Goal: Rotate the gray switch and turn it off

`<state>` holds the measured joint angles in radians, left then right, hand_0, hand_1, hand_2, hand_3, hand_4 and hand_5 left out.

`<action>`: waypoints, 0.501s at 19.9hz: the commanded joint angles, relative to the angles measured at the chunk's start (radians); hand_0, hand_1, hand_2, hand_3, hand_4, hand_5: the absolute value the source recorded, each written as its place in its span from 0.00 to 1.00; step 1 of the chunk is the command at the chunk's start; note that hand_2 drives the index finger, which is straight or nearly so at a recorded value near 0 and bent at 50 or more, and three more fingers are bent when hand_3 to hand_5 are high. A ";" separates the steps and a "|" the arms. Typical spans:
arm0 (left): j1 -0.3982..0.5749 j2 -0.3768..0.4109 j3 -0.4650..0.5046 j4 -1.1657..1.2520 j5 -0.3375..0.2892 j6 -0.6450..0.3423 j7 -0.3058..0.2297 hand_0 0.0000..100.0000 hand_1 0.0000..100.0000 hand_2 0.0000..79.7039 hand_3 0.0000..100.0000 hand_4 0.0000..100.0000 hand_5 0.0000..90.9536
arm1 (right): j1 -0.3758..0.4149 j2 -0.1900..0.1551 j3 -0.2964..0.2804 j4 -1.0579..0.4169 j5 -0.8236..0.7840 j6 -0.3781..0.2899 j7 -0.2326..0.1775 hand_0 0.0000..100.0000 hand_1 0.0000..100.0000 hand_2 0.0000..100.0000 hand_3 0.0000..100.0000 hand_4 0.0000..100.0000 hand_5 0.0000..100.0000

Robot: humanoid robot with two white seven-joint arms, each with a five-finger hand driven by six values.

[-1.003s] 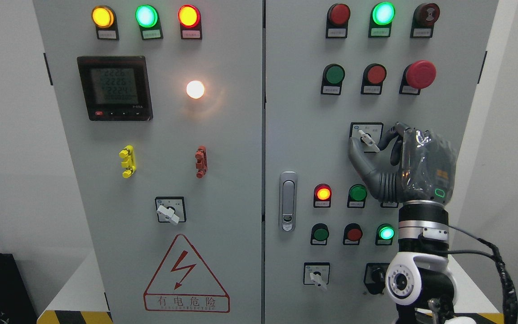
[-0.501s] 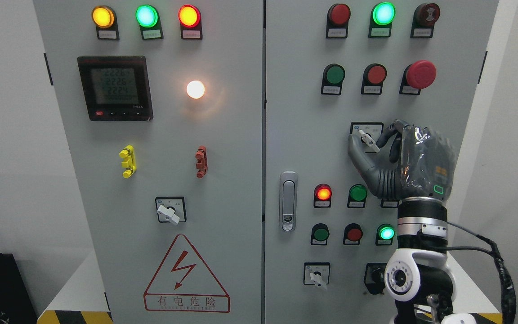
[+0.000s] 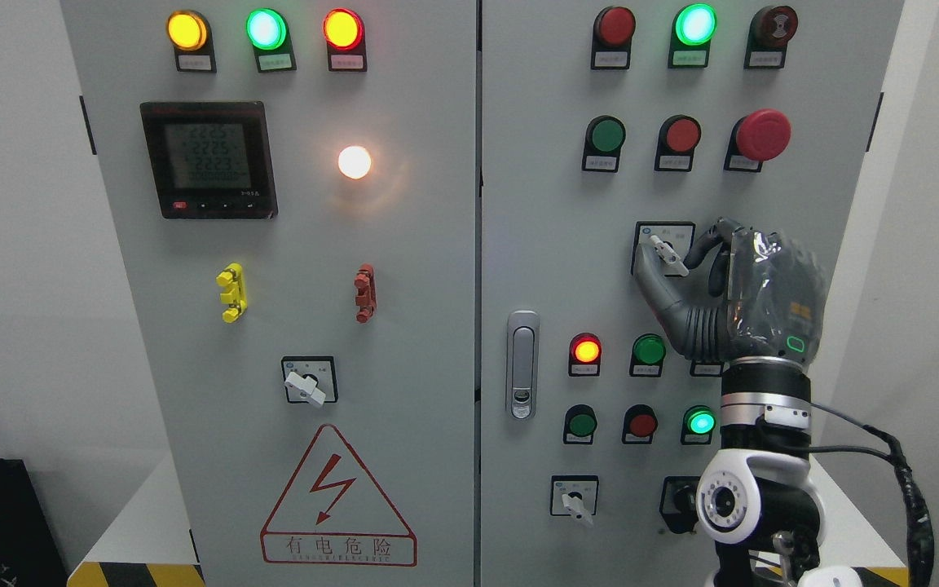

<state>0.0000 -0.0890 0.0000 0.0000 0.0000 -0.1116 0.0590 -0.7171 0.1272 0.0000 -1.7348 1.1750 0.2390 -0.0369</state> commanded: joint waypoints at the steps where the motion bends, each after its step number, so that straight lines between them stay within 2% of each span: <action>1: -0.009 0.000 0.008 -0.025 0.020 0.000 -0.001 0.12 0.39 0.00 0.00 0.00 0.00 | -0.001 0.000 0.008 0.003 0.000 0.000 -0.004 0.24 0.28 0.68 1.00 1.00 1.00; 10: -0.009 0.000 0.008 -0.025 0.020 0.000 -0.001 0.12 0.39 0.00 0.00 0.00 0.00 | 0.001 0.000 0.009 0.003 0.000 0.000 -0.003 0.27 0.29 0.69 1.00 1.00 1.00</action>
<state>0.0000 -0.0890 0.0000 0.0000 0.0000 -0.1116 0.0590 -0.7177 0.1273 0.0000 -1.7331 1.1748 0.2390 -0.0392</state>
